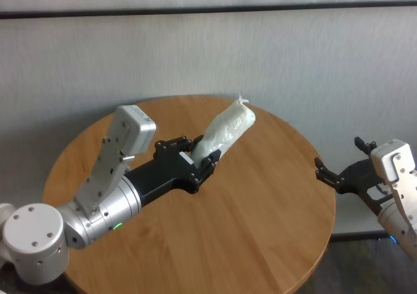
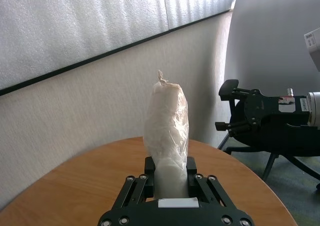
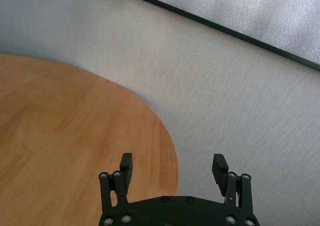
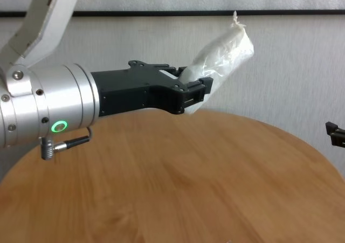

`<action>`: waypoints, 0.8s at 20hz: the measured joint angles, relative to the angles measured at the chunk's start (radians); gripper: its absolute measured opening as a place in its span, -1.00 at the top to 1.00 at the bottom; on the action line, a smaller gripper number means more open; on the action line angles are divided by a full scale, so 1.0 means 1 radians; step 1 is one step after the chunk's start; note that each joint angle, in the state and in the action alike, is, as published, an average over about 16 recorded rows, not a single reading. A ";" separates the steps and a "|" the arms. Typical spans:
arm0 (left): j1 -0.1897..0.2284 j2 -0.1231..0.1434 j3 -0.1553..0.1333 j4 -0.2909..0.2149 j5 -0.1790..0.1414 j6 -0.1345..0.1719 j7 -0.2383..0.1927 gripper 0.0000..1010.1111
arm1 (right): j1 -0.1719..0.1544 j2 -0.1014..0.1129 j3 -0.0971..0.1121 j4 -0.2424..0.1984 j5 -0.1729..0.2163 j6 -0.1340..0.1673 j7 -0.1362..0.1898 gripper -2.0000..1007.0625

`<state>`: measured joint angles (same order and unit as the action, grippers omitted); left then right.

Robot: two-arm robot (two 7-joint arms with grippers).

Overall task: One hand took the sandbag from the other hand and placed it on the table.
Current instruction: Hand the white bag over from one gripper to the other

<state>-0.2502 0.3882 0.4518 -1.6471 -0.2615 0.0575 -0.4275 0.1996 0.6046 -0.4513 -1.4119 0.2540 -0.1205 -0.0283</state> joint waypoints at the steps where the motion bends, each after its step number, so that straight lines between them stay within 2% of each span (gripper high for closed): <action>1: 0.000 0.000 0.000 0.000 0.000 0.000 0.000 0.25 | 0.000 0.000 0.000 0.000 0.000 0.000 0.000 -0.99; 16: 0.000 0.000 0.000 0.001 -0.001 -0.001 -0.001 0.25 | 0.000 0.000 0.000 0.000 0.000 0.000 0.000 -0.99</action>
<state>-0.2504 0.3883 0.4517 -1.6461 -0.2626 0.0562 -0.4288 0.1996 0.6046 -0.4513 -1.4119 0.2540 -0.1205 -0.0283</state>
